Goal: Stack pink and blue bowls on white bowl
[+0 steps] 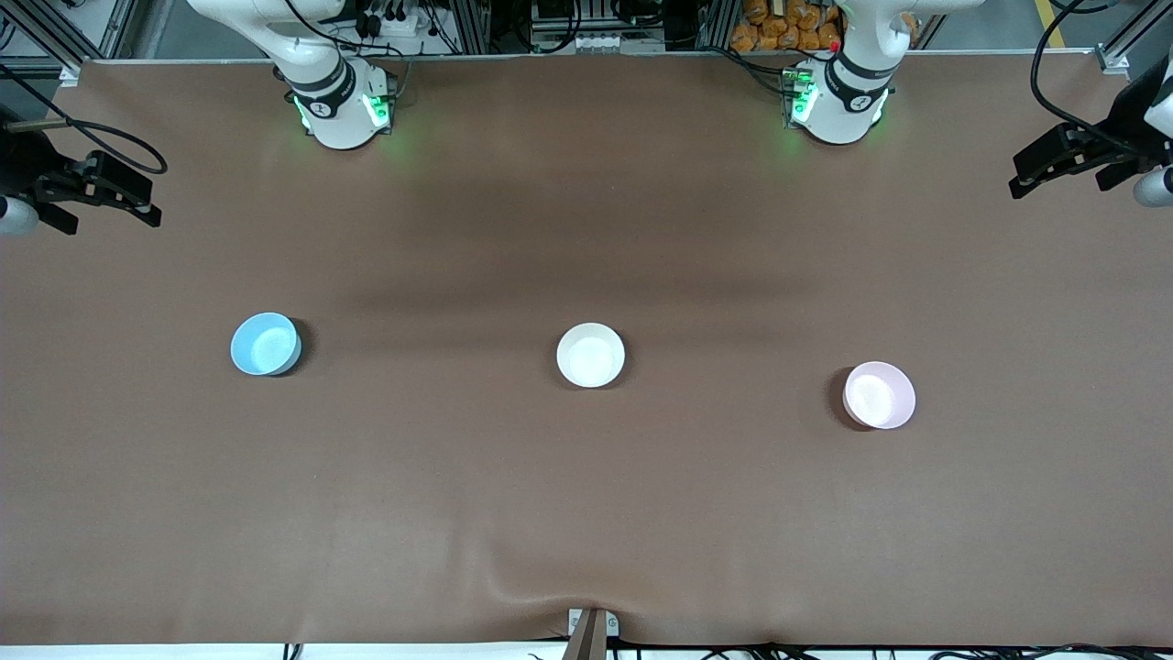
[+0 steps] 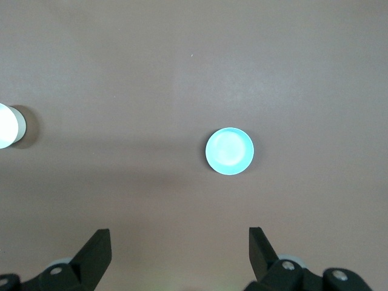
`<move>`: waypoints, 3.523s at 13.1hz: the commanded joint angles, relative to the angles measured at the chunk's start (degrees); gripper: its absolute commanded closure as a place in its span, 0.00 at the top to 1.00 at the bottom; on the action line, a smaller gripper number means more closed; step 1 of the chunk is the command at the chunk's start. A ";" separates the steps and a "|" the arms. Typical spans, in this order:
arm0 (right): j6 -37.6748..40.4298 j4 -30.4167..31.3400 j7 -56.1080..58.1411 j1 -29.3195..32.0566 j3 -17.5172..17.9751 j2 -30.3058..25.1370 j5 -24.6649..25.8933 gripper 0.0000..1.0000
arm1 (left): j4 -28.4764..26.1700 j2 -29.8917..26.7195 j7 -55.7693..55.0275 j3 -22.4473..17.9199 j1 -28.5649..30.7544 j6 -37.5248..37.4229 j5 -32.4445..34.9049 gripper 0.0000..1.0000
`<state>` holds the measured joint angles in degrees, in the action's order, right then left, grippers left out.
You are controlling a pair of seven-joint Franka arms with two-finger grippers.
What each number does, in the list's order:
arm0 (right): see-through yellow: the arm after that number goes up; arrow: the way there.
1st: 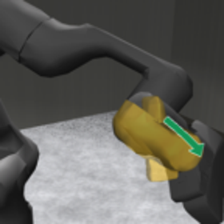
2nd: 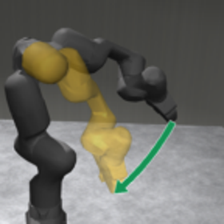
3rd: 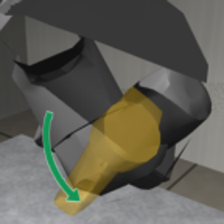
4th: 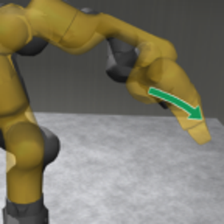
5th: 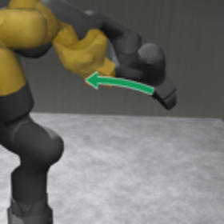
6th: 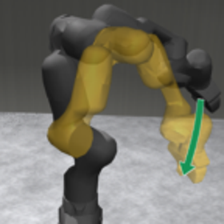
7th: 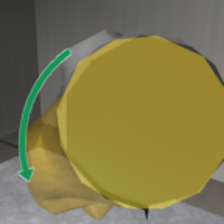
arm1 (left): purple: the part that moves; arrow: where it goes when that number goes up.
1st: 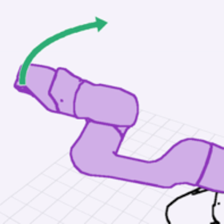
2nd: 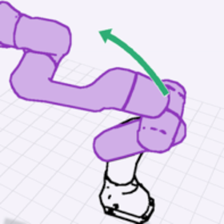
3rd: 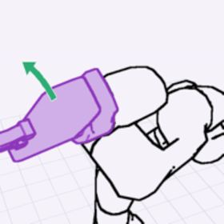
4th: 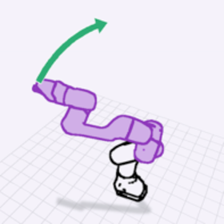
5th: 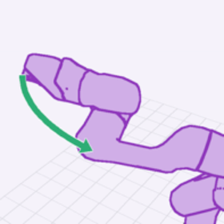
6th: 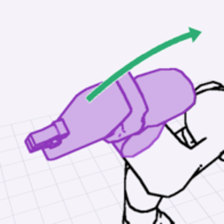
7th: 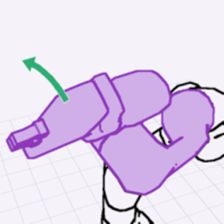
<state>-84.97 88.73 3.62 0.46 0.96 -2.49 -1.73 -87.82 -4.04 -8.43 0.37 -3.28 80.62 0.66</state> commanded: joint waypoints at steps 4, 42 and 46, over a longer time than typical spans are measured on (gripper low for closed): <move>0.24 -0.58 -0.81 0.51 0.36 0.29 0.15 1.00 | 1.77 0.88 0.61 -0.28 0.21 -0.29 -0.13 1.00; 0.33 -0.58 -0.81 0.51 0.36 0.29 0.15 1.00 | -21.94 2.02 1.05 -0.81 4.25 24.90 -0.39 1.00; 0.33 -0.58 -0.81 0.60 0.36 0.29 0.15 1.00 | -27.58 7.45 0.87 -0.64 5.92 39.05 -0.92 1.00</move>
<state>-84.93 88.74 3.60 0.50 0.93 -2.48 -1.73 -113.88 1.09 -8.43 -0.55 1.34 114.67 0.66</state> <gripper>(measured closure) 0.000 0.000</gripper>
